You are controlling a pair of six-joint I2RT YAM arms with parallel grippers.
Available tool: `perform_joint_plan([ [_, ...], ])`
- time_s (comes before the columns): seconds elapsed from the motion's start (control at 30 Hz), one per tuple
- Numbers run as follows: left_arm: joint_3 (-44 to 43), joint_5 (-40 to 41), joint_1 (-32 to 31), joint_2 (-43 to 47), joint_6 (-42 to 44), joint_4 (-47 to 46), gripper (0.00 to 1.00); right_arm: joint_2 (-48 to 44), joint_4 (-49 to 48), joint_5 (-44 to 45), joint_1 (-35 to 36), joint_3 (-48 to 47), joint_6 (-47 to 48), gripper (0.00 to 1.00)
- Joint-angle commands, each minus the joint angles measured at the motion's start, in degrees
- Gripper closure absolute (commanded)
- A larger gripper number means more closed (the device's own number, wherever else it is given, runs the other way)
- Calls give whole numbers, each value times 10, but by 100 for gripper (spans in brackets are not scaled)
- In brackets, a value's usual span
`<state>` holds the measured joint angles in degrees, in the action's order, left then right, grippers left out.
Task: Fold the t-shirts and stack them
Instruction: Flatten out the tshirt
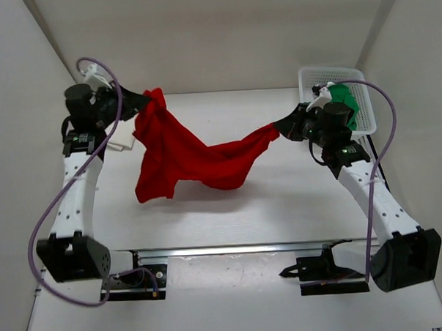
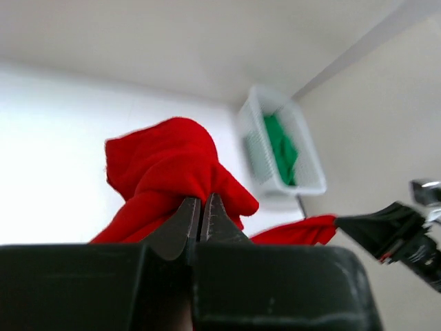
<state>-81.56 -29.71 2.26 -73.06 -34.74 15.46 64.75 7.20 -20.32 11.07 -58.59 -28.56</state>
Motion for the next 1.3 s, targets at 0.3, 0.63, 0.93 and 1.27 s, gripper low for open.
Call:
perform_joint_plan([
  [0.3,-390,54,-41,-501,18,136,97,221,-73,-17,-34,-71,-19,100],
  [0.63,-150,148,-69,-348,58,24,57,245,-94,-13,-47,-33,-36,100],
  [0.93,271,184,-5,-147,5,-100,70,194,-156,-33,-48,56,-56,100],
  [1.27,378,186,61,-186,-60,-177,52,169,-195,-58,-39,114,-58,100],
])
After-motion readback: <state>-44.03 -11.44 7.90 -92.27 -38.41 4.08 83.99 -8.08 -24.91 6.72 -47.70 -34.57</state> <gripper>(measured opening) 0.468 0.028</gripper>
